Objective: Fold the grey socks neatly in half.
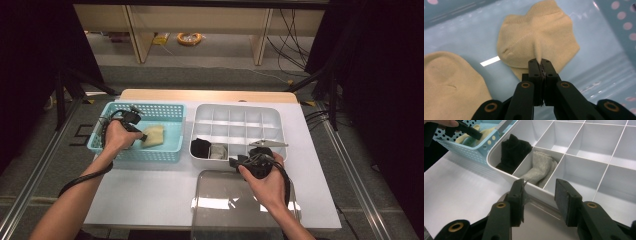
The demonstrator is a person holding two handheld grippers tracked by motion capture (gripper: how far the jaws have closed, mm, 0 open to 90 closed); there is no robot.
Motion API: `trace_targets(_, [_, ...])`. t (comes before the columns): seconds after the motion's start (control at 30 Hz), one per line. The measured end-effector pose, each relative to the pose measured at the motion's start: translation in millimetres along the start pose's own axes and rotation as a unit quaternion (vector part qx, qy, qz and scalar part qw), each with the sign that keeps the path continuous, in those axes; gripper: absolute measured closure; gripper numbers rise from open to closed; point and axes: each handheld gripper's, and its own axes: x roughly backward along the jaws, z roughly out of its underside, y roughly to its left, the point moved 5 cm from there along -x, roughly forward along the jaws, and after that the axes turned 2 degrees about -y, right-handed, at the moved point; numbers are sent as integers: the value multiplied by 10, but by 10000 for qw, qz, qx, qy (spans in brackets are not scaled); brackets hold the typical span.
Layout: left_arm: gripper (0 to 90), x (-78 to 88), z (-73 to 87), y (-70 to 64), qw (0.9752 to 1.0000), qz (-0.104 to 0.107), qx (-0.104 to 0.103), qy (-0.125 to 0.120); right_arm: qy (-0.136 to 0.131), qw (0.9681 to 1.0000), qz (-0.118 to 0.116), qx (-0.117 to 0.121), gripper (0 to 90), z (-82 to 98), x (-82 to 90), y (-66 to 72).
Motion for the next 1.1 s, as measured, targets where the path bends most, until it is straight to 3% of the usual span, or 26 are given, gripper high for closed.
trace_targets(0.1, [880,77,-12,-6,9999,24,-52,-149,19,10000,-25,13,605,3,0,0])
trace_targets(0.13, [880,106,-20,1,9996,42,-159,-225,18,10000,-25,23,604,2,-1,-3])
trace_targets(0.23, [880,200,-31,-39,9986,74,-133,-497,-4,10000,4,5,604,1,-2,1])
trace_targets(0.27, [881,241,-33,-43,9986,93,-182,-479,-10,10000,13,10,604,0,-2,-2])
trace_targets(0.43, [880,397,-54,-96,9954,74,-237,-930,-1,10000,-24,-18,602,5,-1,6])
trace_targets(0.53, [881,477,-76,-142,9909,13,-169,-1334,-1,10000,-25,41,602,4,-9,-4])
trace_targets(0.77, [881,654,-40,-197,9868,106,-393,-1565,9,10000,-49,6,601,9,-14,8])
trace_targets(0.9, [881,712,-27,-237,9817,161,-377,-1860,37,10000,56,34,600,14,-21,-2])
trace_targets(0.93, [881,718,-23,-250,9800,204,-357,-1945,9,10000,-40,-4,600,12,-14,8])
trace_targets(1.1, [881,750,10,-310,9730,286,-314,-2267,7,10000,-18,18,599,13,-14,5])
